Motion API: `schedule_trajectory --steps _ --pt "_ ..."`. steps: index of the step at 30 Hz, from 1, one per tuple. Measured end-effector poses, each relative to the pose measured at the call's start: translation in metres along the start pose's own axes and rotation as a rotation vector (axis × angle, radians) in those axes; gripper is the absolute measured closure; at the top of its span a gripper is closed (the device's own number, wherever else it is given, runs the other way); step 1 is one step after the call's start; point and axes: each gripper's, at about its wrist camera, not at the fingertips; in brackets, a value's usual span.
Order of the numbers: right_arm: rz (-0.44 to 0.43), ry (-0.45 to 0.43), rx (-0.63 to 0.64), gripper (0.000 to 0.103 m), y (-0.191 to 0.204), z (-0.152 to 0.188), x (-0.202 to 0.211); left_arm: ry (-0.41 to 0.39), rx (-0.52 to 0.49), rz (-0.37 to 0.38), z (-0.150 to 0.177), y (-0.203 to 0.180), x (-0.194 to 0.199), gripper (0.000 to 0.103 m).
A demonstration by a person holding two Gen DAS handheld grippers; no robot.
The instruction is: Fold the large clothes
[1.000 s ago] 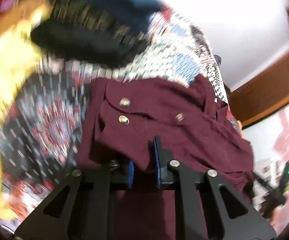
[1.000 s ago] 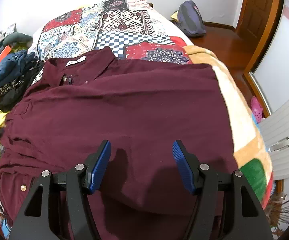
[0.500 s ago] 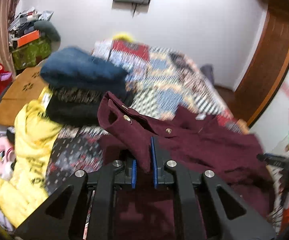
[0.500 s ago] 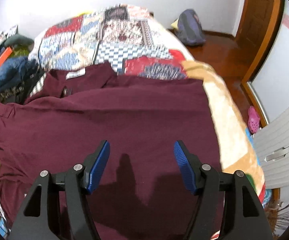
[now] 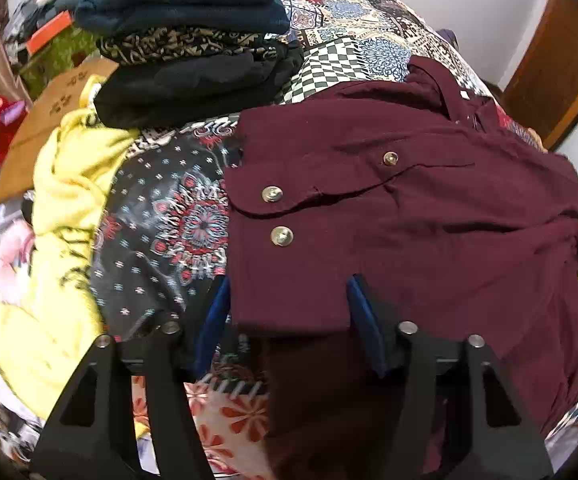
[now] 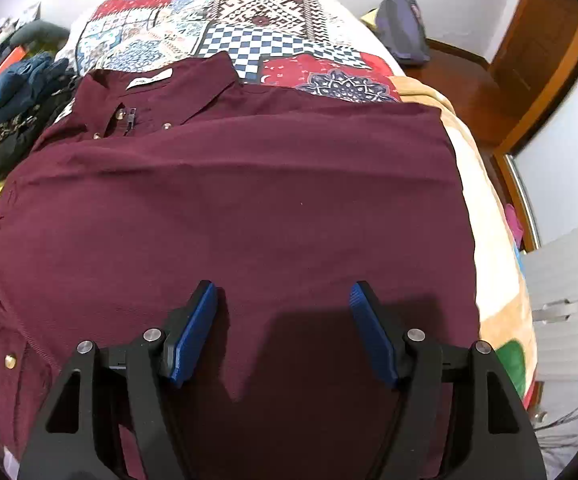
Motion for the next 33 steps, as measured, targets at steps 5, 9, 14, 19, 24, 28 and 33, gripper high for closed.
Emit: schedule_trajectory --steps 5,9,14,19,24,28,33 --pt "0.034 -0.055 0.053 0.037 -0.004 -0.018 0.02 -0.072 -0.035 -0.055 -0.023 0.011 0.026 0.036" --pt "0.037 -0.121 0.042 0.037 -0.018 -0.033 0.039 -0.111 -0.002 -0.045 -0.053 0.027 0.032 0.035" --pt "0.048 -0.154 -0.023 0.035 -0.042 -0.05 0.043 -0.09 0.048 0.031 -0.09 0.047 0.006 0.035" --pt "0.054 -0.106 -0.05 0.034 -0.069 -0.06 0.02 -0.028 0.083 0.123 -0.102 0.057 -0.041 0.035" --pt "0.035 -0.042 -0.105 0.034 -0.095 -0.061 -0.013 0.064 0.149 0.224 -0.1 0.064 -0.09 0.035" --pt "-0.101 -0.014 -0.243 0.034 -0.118 -0.064 -0.039 0.142 0.236 0.425 -0.098 0.07 -0.117 0.038" --pt "-0.232 -0.048 -0.337 0.05 -0.128 -0.072 -0.052 0.134 0.218 0.407 -0.103 0.057 -0.117 0.062"
Point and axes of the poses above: each gripper's, at about its wrist camera, not at the fingertips, and x roughly against the way its jaws point, y to its left, z to its underside, and after that the axes turned 2 degrees about -z, right-handed
